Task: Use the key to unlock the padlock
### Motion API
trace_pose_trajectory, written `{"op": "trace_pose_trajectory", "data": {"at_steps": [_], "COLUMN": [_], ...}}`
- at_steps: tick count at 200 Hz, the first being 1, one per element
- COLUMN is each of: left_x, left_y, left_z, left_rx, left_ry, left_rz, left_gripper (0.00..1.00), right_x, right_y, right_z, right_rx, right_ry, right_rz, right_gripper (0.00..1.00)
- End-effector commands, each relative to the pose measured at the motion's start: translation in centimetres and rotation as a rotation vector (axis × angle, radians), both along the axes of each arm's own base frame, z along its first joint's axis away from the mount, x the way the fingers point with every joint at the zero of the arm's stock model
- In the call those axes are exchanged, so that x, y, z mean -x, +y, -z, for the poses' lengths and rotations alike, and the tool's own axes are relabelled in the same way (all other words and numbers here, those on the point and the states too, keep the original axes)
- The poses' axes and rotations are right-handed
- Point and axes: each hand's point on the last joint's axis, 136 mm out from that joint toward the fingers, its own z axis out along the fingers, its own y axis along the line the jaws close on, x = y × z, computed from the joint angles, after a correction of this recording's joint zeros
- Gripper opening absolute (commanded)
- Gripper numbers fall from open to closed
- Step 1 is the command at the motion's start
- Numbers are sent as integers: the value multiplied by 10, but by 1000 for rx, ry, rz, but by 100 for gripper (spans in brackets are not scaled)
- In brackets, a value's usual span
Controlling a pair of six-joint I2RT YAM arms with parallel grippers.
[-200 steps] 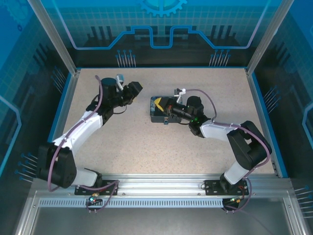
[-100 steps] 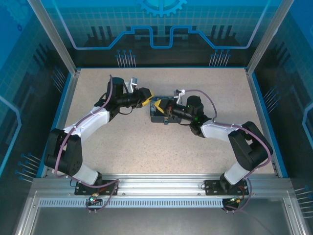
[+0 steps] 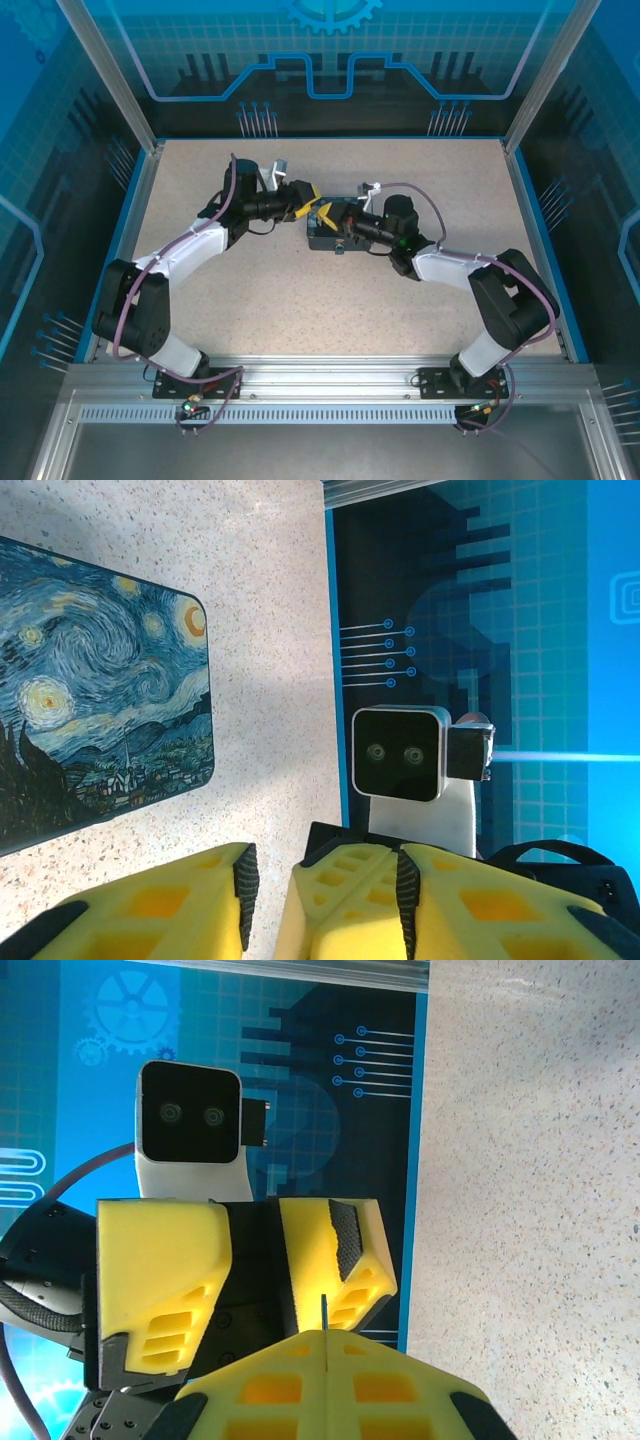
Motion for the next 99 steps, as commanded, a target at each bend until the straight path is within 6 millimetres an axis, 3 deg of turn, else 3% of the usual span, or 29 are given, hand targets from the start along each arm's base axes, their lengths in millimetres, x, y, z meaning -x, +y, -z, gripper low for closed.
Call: {"op": "trace_pose_trajectory", "data": {"at_steps": [1,99], "left_x": [4,11], "left_y": [-5,-15], "left_z": [10,14], "left_rx": [8,39], "left_ry": [19,27], "left_rz": [25,49], "left_gripper": [41,18], "right_x": [2,-4], "right_y": [-8,-9], "right_z": [-10,-4], "right_rx": [1,7], "right_ry": [-36,-21], "right_rz": [7,23], "right_gripper": [0,0]}}
